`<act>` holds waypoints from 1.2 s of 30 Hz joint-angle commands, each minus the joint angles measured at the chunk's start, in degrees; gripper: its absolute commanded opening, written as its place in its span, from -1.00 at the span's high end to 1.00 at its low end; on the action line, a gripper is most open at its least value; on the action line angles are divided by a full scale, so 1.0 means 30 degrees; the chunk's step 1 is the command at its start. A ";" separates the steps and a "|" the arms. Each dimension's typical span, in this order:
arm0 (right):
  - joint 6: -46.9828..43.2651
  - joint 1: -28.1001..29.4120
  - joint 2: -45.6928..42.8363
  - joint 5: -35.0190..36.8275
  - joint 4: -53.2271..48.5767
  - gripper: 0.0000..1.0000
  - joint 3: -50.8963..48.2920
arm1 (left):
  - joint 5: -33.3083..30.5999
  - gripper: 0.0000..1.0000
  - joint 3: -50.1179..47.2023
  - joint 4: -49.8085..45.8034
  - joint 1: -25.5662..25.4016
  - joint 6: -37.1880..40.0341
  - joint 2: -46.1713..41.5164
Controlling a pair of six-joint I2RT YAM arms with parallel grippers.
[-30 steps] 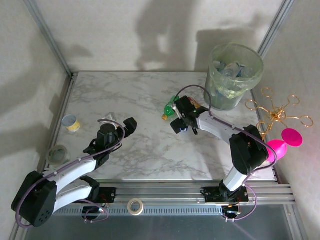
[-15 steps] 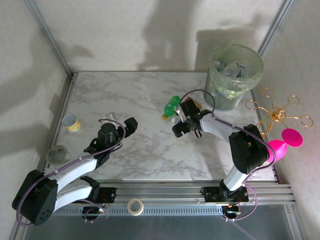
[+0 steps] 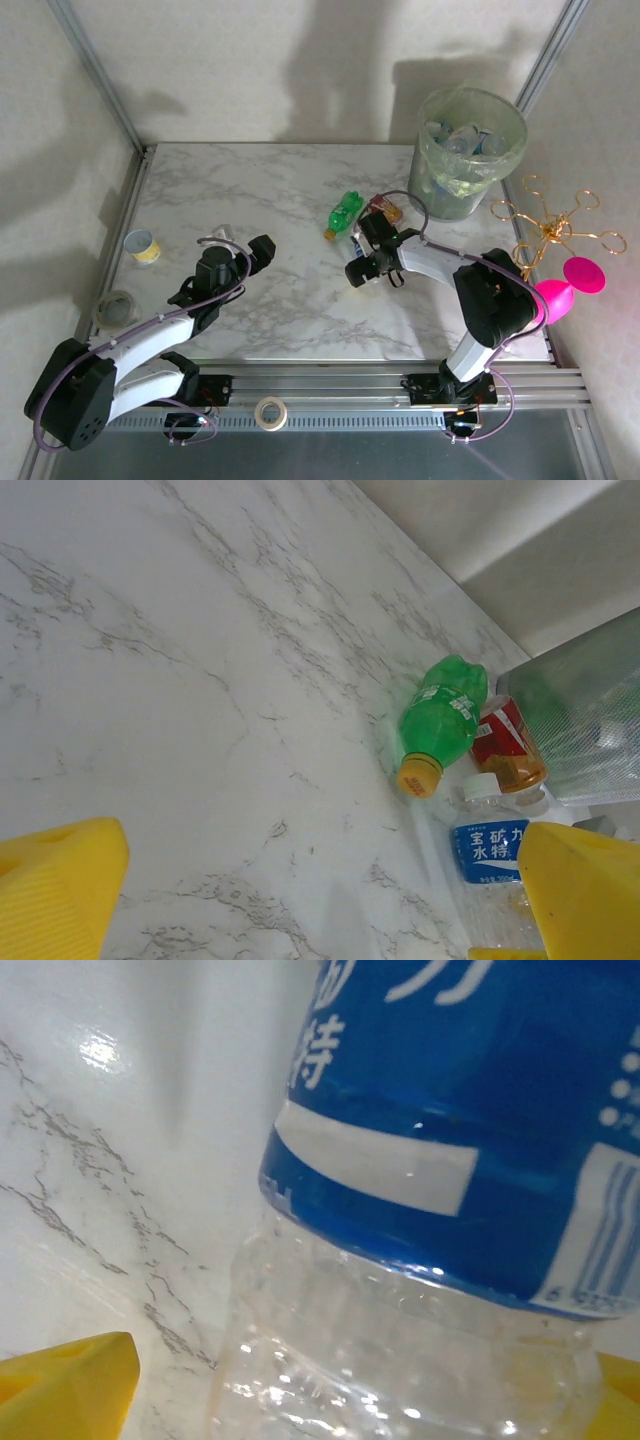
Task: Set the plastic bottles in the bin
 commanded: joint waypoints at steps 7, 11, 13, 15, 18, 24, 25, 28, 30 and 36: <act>0.0478 0.0110 0.1022 0.0105 -0.0108 -0.30 0.0129 | 0.0174 -0.99 0.0066 0.0358 0.0157 -0.0216 -0.0356; 0.0574 0.0134 0.0798 0.0045 -0.0101 -0.07 0.0115 | 0.0060 -0.99 0.0055 0.0388 0.0171 -0.0211 -0.0378; 0.0632 0.0128 0.0439 -0.0011 -0.0152 0.06 0.0071 | 0.0085 -0.99 0.0063 0.0450 0.0159 -0.0218 -0.0331; 0.0697 0.0156 -0.0146 -0.0169 -0.0134 0.13 -0.0042 | 0.0054 -0.99 0.0082 0.0505 0.0163 -0.0218 -0.0305; 0.0813 0.0128 -0.1434 -0.0711 -0.0026 0.18 -0.0277 | 0.0005 -0.99 0.0068 0.0596 0.0159 -0.0197 -0.0305; 0.1042 0.0128 -0.5040 -0.2265 0.0639 0.22 -0.0429 | -0.0113 -0.99 0.0013 0.0848 0.0156 -0.0103 -0.0243; 0.1050 0.0129 -0.5589 -0.2425 0.0795 0.23 -0.0378 | -0.0085 -0.99 0.0004 0.0863 0.0155 -0.0076 -0.0196; 0.1078 0.0128 -0.7328 -0.2733 0.1202 0.25 0.0018 | -0.0069 -0.99 -0.0055 0.1024 0.0162 0.0001 -0.0093; 0.1019 0.0016 -0.8330 -0.2735 0.1465 0.25 0.0548 | 0.0061 -0.99 -0.0141 0.1198 0.0156 0.0071 -0.0014; 0.1331 -0.1567 -0.9586 -0.2284 0.2083 0.25 0.3092 | 0.0542 -0.99 -0.0230 0.1362 0.0172 0.0472 0.0202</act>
